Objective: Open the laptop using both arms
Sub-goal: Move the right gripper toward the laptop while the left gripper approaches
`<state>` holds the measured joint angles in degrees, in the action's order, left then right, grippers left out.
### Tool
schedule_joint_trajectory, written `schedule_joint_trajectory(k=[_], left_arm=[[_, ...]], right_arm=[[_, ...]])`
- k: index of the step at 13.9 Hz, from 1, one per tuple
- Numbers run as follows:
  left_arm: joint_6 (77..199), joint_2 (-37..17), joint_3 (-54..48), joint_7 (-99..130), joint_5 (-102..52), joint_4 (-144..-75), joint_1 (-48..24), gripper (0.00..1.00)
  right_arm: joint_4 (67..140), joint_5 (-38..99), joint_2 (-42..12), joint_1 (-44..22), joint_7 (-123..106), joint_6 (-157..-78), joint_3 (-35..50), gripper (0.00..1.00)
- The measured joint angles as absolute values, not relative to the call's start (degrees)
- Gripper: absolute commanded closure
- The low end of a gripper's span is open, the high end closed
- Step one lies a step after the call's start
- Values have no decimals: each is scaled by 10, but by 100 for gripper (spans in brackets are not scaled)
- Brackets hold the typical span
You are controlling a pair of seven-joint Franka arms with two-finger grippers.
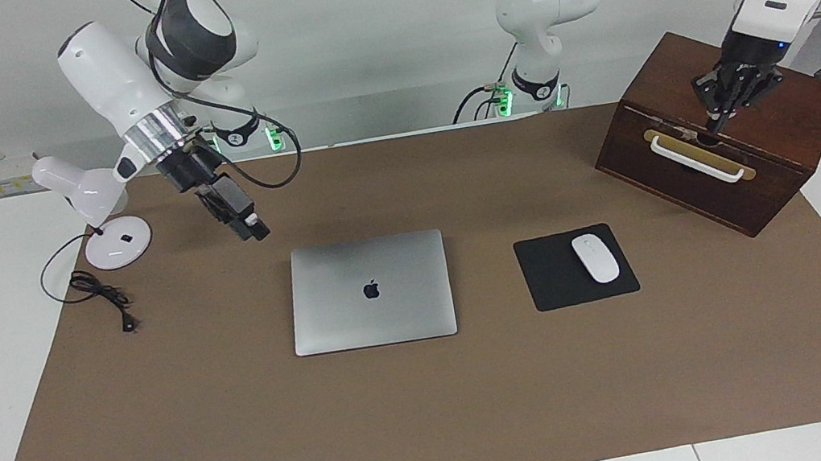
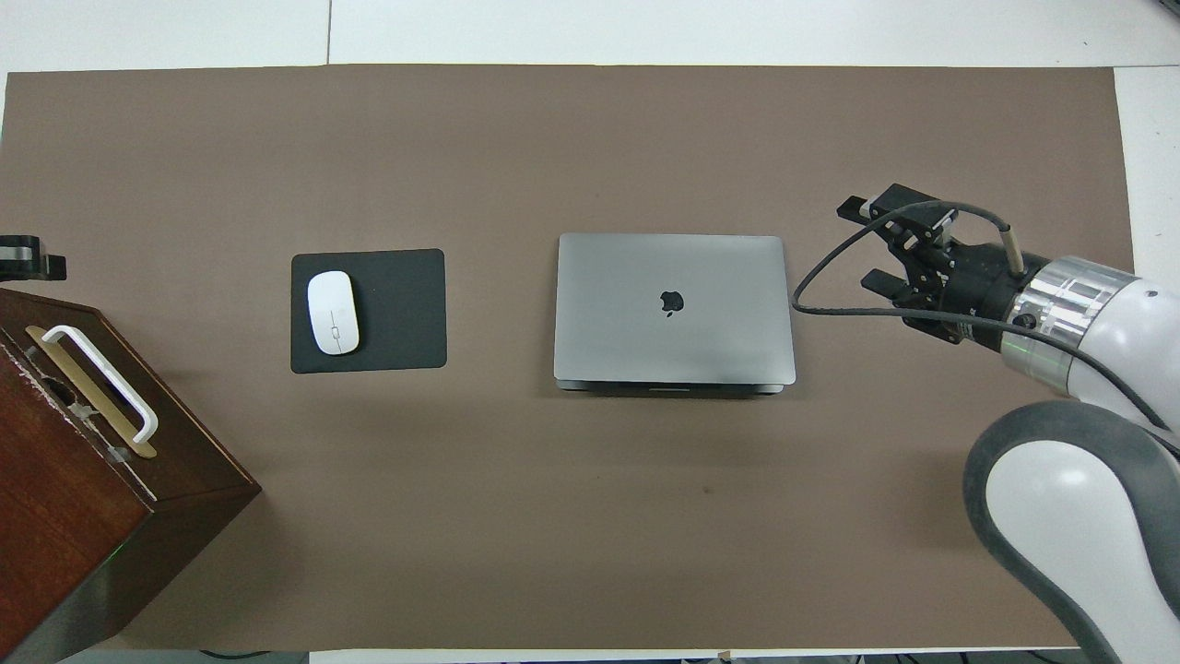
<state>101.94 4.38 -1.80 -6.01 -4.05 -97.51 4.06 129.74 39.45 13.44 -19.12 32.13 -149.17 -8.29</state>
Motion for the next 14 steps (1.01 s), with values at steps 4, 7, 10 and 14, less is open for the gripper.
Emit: schedule_joint_trajectory(k=[4,7,10,14], left_arm=[[1070,44,-20,-60,-40,-1003,9,100],[1149,57,-21,-59,-40,-1064,-28,100],[1255,90,-23,-53,-48,-1155,-64,100],[1370,127,-22,-44,-57,-1258,-100,100]], right_arm=[[1349,424,167,-191,321,-1516,-70,0],[1393,431,190,-192,337,-1554,-39,0],[1441,442,220,-192,344,-1581,-17,0],[1486,489,256,-192,345,-1603,13,0]])
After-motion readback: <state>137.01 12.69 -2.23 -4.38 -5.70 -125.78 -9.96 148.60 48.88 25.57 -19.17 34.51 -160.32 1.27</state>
